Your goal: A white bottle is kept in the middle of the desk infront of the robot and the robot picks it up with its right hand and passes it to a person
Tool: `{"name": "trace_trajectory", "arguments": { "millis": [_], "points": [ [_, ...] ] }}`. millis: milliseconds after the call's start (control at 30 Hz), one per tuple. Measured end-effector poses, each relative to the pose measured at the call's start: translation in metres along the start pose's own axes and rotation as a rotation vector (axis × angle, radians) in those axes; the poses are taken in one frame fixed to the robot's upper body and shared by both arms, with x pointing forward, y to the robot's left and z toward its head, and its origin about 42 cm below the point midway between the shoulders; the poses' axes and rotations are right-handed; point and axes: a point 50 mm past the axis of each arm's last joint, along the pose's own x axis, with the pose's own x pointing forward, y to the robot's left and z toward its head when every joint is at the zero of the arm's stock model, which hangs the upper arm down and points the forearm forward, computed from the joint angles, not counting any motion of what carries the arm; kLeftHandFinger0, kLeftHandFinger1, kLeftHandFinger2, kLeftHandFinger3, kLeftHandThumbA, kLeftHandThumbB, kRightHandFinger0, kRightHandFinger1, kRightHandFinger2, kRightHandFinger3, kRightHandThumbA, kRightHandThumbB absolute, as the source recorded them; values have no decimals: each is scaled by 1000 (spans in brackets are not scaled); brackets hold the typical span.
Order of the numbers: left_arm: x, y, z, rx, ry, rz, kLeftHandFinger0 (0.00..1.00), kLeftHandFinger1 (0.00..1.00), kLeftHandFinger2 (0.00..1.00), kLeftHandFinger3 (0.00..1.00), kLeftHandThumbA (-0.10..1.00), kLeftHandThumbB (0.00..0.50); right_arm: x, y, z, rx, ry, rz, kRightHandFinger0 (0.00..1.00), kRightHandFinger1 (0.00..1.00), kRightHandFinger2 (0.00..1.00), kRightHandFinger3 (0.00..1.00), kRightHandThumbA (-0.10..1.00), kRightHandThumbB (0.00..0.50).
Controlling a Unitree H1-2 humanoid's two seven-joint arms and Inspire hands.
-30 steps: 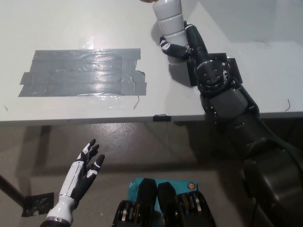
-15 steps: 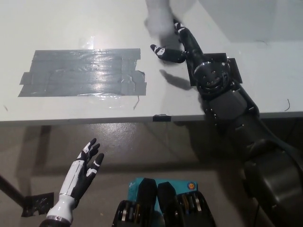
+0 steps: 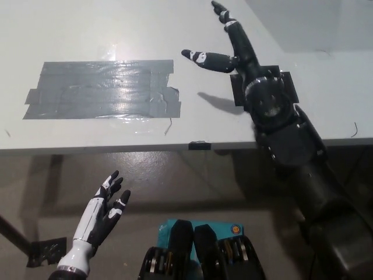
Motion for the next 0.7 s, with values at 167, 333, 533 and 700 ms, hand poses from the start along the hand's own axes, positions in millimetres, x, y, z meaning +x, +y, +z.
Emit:
{"name": "trace_trajectory", "arguments": {
  "millis": [167, 333, 533, 700],
  "points": [
    [0, 0, -3, -1, 12, -1, 843, 1000, 1000, 1000, 818, 0, -31, -2, -11, 21, -35, -26, 1000, 1000, 1000, 1000, 909, 422],
    [-1, -1, -5, -1, 22, -2, 832, 1000, 1000, 1000, 815, 0, -71, -3, -28, 42, -40, -46, 1000, 1000, 1000, 1000, 898, 420],
    [-1, -1, -6, -2, 28, -2, 833, 1000, 1000, 1000, 806, 11, -139, -4, -54, 72, -22, -81, 1000, 1000, 1000, 1000, 808, 386],
    [-1, -1, -6, -2, 29, -2, 836, 1000, 1000, 1000, 812, 8, -191, -9, -63, 84, -15, -111, 1000, 1000, 1000, 1000, 811, 372]
  ]
}}
